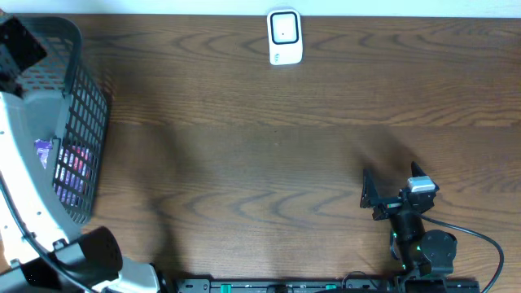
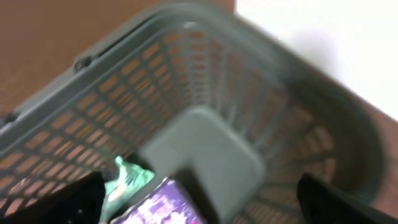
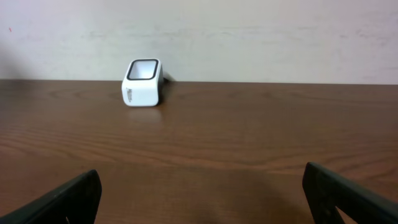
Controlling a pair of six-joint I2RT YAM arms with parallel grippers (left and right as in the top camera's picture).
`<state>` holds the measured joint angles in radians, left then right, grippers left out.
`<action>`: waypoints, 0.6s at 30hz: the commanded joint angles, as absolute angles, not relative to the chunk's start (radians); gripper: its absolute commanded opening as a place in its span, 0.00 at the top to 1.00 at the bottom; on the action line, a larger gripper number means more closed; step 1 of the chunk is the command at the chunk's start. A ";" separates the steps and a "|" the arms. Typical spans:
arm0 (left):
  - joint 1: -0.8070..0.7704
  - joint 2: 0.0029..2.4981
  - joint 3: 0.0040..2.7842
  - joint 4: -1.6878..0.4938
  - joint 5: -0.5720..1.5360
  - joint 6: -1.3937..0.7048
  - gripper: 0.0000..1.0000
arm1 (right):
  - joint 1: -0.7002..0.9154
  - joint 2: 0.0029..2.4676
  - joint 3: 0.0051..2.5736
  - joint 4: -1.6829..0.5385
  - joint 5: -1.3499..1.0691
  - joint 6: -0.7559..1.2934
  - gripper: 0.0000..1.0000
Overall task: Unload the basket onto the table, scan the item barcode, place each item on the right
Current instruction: 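Move the left gripper over the grey basket and reach inside, then grasp the purple snack package in the basket with the left gripper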
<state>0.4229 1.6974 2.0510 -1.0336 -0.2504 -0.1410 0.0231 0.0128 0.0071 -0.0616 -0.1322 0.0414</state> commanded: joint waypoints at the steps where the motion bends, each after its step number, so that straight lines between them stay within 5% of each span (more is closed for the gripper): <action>1: 0.471 1.728 2.065 -1.074 -0.278 -0.148 0.02 | 0.027 0.011 0.006 -0.065 -0.125 0.051 0.01; 18: 0.614 1.948 2.061 -1.374 -0.218 -0.480 0.02 | 0.027 0.011 0.006 -0.065 -0.125 0.052 0.01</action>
<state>0.6262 1.9251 2.0518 -1.3411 -0.2363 -0.3817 0.0231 0.0128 0.0071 -0.0616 -0.1326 0.0414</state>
